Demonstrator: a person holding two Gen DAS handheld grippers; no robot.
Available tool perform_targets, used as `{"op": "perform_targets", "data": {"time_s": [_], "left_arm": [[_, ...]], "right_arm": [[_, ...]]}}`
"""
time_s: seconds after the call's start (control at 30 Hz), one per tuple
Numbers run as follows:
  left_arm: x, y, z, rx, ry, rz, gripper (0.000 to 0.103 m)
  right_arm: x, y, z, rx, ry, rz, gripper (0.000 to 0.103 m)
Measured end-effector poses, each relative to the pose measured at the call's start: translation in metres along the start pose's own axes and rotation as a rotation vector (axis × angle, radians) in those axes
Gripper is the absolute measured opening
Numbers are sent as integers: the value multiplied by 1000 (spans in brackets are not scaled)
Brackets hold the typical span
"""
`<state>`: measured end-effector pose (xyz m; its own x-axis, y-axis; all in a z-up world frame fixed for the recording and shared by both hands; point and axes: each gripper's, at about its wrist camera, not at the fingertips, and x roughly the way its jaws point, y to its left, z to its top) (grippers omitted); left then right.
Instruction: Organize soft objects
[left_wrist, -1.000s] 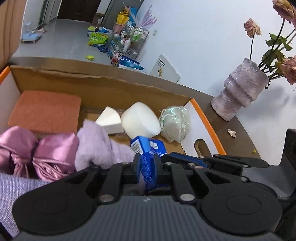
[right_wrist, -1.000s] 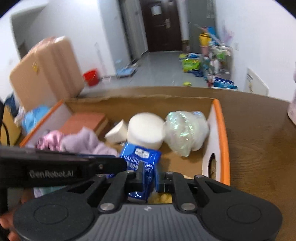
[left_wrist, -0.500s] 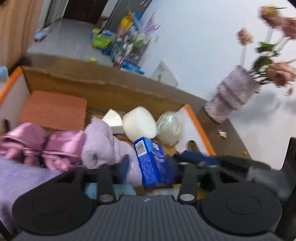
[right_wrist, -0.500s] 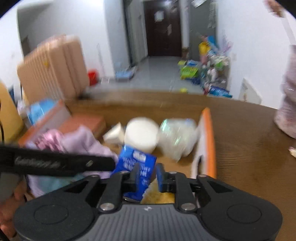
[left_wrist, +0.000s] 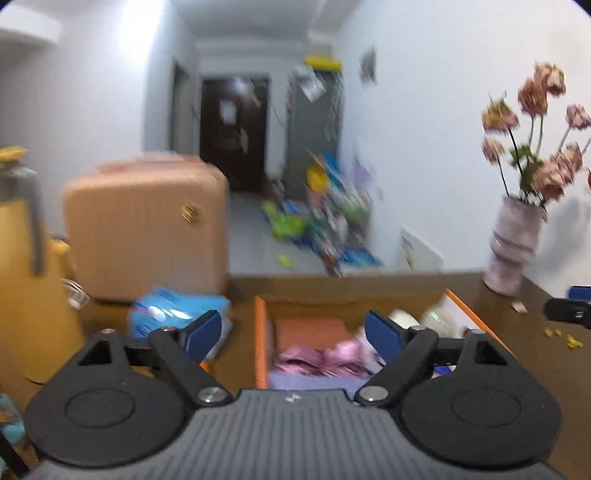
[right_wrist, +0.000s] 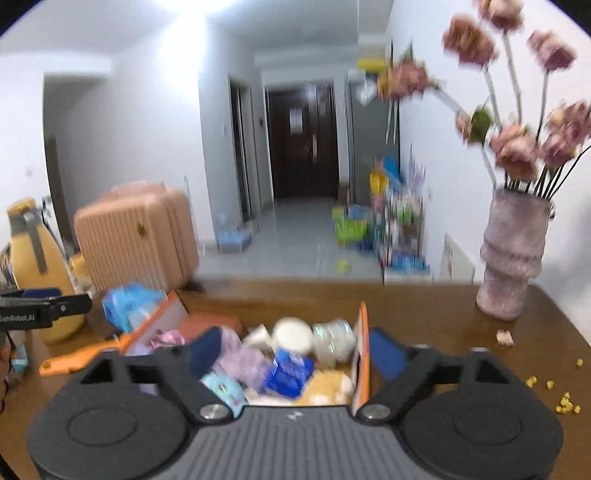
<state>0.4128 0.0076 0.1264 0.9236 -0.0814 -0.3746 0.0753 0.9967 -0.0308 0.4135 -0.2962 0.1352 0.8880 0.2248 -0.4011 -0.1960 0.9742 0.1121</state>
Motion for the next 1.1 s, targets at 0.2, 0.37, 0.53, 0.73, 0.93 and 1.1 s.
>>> {"op": "perform_targets", "data": {"time_s": [0.2, 0.37, 0.53, 0.73, 0.93, 1.1], "left_arm": [[-30, 1, -14, 0, -108, 37, 87], [-50, -2, -21, -4, -136, 28, 87], [-85, 0, -43, -2, -149, 27, 91], [-149, 2, -96, 6, -169, 37, 94], [-221, 5, -147, -9, -184, 45, 97], [-285, 6, -191, -3, -191, 62, 100]], "right_arm": [[-23, 23, -20, -9, -159, -45, 92], [-38, 32, -25, -16, -188, -72, 93], [-64, 38, -49, -5, -211, -80, 94], [-116, 52, -105, -28, -224, -69, 95], [-171, 68, -163, -3, -169, -36, 96], [-227, 92, -207, 10, -174, -1, 97]]}}
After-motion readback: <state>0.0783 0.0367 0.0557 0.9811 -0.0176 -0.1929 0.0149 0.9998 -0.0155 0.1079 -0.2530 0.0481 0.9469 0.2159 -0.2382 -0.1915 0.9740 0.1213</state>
